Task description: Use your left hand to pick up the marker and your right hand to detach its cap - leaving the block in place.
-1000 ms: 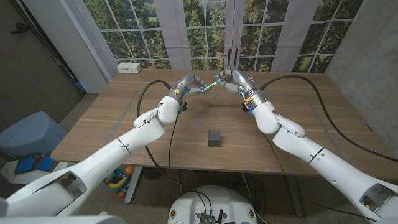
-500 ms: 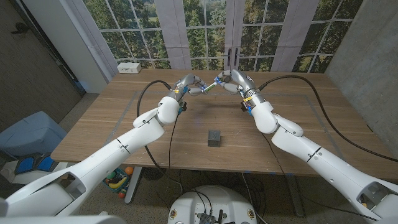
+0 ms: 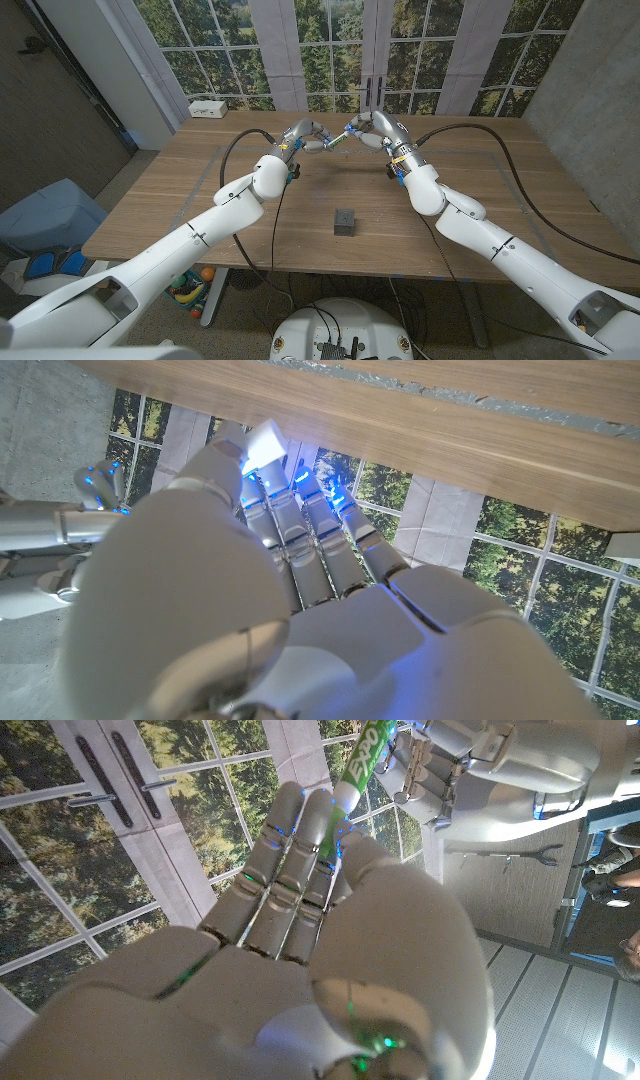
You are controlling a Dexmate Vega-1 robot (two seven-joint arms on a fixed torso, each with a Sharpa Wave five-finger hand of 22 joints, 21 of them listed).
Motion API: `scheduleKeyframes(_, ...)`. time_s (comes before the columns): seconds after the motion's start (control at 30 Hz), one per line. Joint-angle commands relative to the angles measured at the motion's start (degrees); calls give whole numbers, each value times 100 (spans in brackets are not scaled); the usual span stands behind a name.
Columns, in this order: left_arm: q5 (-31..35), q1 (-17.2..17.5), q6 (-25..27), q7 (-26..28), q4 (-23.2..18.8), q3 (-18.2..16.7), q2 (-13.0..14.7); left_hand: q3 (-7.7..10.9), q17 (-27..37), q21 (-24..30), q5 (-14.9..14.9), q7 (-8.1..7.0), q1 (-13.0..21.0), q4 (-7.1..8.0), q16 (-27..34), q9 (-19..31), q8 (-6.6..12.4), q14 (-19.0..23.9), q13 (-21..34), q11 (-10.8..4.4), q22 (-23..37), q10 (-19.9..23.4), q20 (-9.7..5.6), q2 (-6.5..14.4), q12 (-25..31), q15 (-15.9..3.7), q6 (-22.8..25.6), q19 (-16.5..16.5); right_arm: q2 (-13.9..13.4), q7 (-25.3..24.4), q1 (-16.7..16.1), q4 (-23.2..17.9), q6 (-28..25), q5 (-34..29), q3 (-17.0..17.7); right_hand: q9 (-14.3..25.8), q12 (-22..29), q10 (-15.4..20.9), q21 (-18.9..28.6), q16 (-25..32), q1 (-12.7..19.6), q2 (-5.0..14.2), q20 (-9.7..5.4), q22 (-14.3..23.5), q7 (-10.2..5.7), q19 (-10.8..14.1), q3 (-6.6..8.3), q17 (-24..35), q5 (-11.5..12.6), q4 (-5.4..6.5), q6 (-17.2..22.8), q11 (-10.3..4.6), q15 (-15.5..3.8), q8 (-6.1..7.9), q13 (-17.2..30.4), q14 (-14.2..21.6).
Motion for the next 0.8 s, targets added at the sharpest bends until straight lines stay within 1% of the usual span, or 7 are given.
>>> scheduleKeyframes(0.03,27,7,56,-4,-23,0,18,-16,15,31,55,16,440,-12,-12,24,37,45,14,-784,14,831,-6,457,-7,-857,11,-9,57,-207,-24,169,238,66,81,48,56,87,103,-46,65,7,-634,42,46,-20,-29,23,-23,-2,47,-15,-473,50,104,83)
scheduleKeyframes(0.13,34,14,76,5,-31,-4,22,-18,16,32,58,17,442,-12,-13,22,34,46,16,-784,14,830,-6,460,-9,-858,14,-10,52,-239,-39,181,261,73,108,55,72,132,182,-73,79,2,-635,61,70,-36,-35,25,-26,-2,72,12,-472,62,142,129)
scheduleKeyframes(0.27,41,25,119,1,-50,-10,37,-21,17,33,60,17,444,-12,-16,19,29,43,17,-784,14,827,-4,459,-12,-858,13,-11,35,-266,-55,200,316,97,146,60,76,150,243,-97,93,-13,-635,75,76,-48,-42,28,-27,-8,97,-1,-474,73,171,157)
scheduleKeyframes(0.37,49,31,149,1,-63,-13,50,-25,19,35,63,10,446,-12,-17,16,28,44,21,-783,14,834,-9,459,-11,-858,23,-9,26,-302,-60,229,376,101,169,60,79,171,307,-122,107,-23,-634,89,85,-60,-47,29,-26,-10,136,28,-471,87,199,185)
scheduleKeyframes(0.6,52,45,186,12,-82,-24,66,-35,23,38,67,20,447,-11,-19,13,20,45,21,-782,13,836,-5,458,-17,-857,27,-11,-8,-302,-99,212,366,119,223,53,82,204,414,-152,125,-38,-628,107,104,-59,-52,33,-19,-12,196,50,-468,105,241,251)
scheduleKeyframes(0.8,35,52,173,30,-78,-37,63,-40,26,38,72,17,451,-10,-20,17,15,47,23,-783,13,837,-8,461,-21,-857,23,-16,-50,-199,-44,331,596,213,220,83,105,314,581,-203,169,-86,-608,121,166,-44,-45,33,37,-32,261,106,-459,146,303,355)
